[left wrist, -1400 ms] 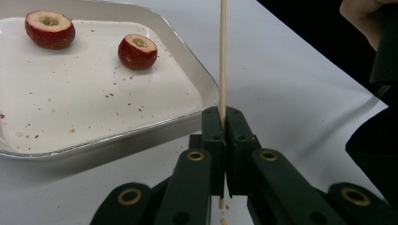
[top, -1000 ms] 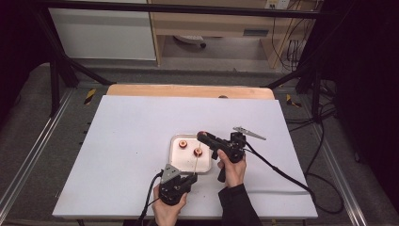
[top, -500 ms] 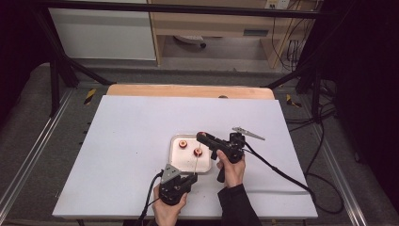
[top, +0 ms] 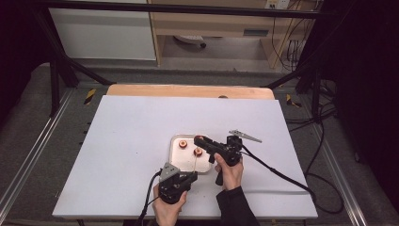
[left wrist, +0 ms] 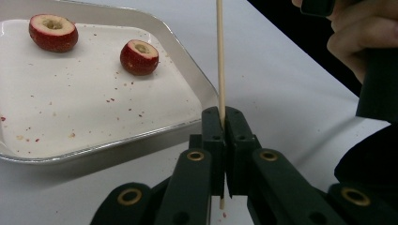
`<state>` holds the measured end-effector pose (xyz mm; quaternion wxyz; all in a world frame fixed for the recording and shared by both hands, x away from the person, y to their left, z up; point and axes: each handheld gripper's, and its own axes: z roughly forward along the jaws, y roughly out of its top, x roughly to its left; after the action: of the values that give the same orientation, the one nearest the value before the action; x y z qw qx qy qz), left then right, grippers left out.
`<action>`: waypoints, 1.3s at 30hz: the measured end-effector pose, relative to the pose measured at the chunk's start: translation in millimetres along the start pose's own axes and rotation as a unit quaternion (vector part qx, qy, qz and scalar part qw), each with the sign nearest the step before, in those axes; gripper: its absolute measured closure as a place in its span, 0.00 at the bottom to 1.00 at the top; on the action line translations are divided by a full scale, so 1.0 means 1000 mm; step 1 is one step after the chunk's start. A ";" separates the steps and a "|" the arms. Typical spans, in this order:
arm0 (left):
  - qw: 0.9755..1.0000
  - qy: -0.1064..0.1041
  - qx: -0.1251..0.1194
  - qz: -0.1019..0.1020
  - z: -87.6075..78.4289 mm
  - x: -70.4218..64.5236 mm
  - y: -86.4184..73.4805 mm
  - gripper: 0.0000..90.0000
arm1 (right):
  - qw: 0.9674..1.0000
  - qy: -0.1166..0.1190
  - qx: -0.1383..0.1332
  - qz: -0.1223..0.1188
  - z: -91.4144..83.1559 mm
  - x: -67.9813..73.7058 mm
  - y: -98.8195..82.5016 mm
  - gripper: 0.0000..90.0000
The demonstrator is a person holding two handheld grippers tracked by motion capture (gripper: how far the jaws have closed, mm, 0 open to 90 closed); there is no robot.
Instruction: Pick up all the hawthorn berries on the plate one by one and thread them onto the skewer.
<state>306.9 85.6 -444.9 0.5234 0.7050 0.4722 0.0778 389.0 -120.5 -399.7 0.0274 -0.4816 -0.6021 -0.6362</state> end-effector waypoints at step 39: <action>1.000 -0.007 0.007 0.001 0.008 0.018 0.023 0.98 | 0.996 0.004 0.081 -0.041 0.004 0.001 -0.033 0.66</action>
<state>335.1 93.9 -436.3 0.5217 0.7098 0.4681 0.0696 370.5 -107.8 -423.7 0.0425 -0.4506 -0.6707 -0.5877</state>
